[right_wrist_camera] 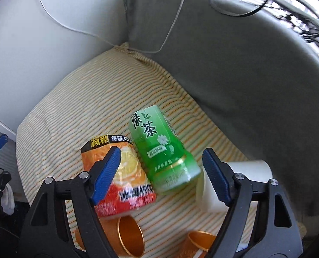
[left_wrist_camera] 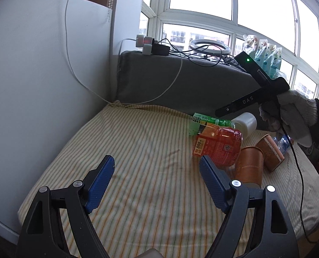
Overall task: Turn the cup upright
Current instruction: 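Move the right gripper to the lying green tea bottle and close on it, then lift the green tea bottle off the mattress with the right gripper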
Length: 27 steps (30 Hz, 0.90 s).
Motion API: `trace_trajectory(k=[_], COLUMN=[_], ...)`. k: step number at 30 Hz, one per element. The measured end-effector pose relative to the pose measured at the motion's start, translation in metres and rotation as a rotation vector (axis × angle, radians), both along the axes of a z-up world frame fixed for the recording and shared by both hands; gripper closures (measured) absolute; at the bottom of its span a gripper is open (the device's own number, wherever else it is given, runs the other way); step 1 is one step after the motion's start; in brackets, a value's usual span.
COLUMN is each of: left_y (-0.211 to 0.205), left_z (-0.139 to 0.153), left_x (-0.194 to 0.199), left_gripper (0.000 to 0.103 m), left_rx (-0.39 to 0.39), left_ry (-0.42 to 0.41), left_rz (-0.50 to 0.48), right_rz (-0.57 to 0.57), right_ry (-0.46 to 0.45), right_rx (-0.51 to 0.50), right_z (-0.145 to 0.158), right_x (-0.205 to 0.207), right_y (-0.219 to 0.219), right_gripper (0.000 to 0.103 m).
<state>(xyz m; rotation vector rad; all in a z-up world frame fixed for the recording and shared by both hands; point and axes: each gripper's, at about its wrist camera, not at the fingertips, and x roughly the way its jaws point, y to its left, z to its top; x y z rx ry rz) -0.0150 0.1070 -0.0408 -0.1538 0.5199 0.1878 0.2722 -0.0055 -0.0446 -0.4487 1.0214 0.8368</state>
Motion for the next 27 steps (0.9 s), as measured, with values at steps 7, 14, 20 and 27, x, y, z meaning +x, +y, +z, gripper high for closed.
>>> trace_trajectory(k=[7,14,20,27], left_y=[0.019,0.024,0.024,0.024], left_z=[-0.007,-0.010,-0.010,-0.008], left_x=[0.000,0.001,0.004,0.002], left_gripper=[0.022,0.022,0.022,0.022], left_rx=[-0.018,-0.027,-0.029,-0.026], left_ry=[0.019,0.027,0.032,0.023], left_rz=[0.045,0.053,0.057,0.060], right_rz=[0.084,0.124,0.159,0.192], right_ry=[0.099,0.142,0.109,0.103], right_rx=[-0.058,-0.121,-0.178,-0.209], right_z=[-0.020,-0.043,-0.053,-0.060], right_x=[0.022,0.032,0.030,0.028], right_y=[0.030,0.049,0.057,0.061], right_gripper=[0.028,0.036,0.043,0.035])
